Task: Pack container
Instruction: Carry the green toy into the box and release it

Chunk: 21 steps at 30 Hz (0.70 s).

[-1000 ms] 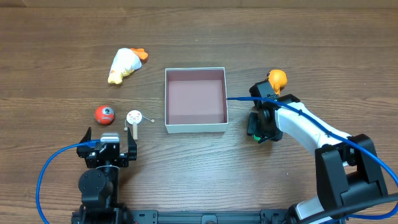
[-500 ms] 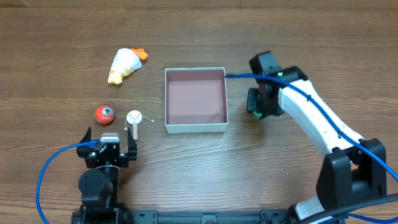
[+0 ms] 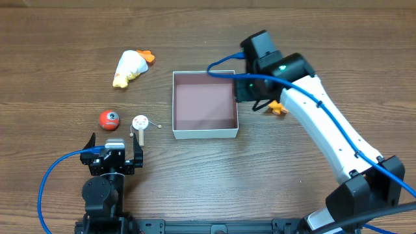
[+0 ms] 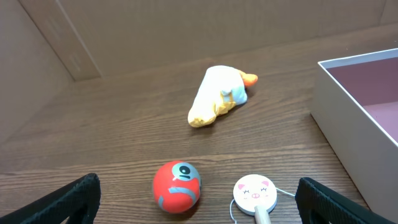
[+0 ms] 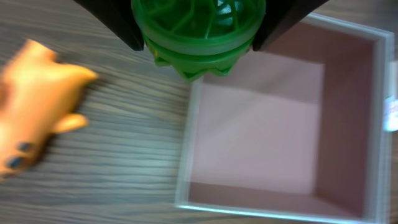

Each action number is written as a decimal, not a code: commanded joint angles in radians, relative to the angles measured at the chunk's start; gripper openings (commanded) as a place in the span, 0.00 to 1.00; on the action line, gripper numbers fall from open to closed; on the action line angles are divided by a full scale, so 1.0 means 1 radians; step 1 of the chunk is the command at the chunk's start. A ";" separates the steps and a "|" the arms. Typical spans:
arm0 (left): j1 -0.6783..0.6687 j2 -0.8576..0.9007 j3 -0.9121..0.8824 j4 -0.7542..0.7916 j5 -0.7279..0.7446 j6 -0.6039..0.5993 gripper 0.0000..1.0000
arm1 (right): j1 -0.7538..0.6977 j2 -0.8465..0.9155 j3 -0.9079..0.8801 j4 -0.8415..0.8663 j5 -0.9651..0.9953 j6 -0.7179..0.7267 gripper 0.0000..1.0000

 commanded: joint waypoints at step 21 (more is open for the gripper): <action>0.000 -0.010 -0.003 0.002 0.012 0.018 1.00 | 0.164 0.224 0.011 0.132 0.039 -0.135 0.47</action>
